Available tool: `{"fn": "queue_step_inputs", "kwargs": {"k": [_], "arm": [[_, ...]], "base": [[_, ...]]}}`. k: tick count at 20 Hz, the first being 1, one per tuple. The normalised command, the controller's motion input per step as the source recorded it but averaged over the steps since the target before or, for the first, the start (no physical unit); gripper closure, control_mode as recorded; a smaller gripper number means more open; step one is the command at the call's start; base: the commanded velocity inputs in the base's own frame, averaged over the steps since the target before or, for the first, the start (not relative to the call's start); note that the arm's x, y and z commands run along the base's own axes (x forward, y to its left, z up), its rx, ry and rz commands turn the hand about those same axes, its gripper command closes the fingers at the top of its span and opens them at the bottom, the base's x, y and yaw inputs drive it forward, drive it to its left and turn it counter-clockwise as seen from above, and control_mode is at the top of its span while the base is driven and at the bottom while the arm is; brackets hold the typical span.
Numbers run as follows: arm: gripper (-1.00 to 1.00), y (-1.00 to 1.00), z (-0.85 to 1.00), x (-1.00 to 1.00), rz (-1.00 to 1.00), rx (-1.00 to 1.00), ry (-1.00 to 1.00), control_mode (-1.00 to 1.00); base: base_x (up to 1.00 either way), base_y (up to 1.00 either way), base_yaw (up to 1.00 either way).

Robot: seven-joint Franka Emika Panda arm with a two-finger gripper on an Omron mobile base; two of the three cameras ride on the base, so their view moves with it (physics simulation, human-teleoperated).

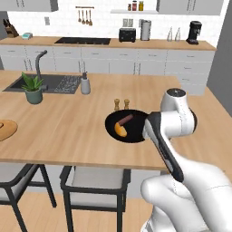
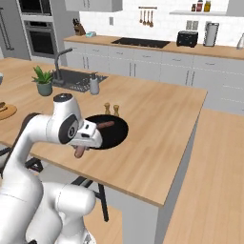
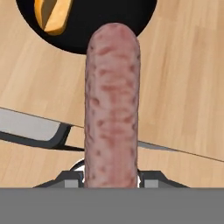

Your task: Place one bun and one sausage from the bowl on each plate.

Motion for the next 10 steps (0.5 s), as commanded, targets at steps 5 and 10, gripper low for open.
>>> {"fn": "queue_step_inputs", "kwargs": {"k": [5,10], "arm": [[1.0,0.0,0.0,-0.5,0.0,0.0,-0.05,-1.0],[1.0,0.0,0.0,0.0,0.0,0.0,0.0,-1.0]], "base": [[0.0,0.0,0.0],[0.0,0.0,0.0]]}}
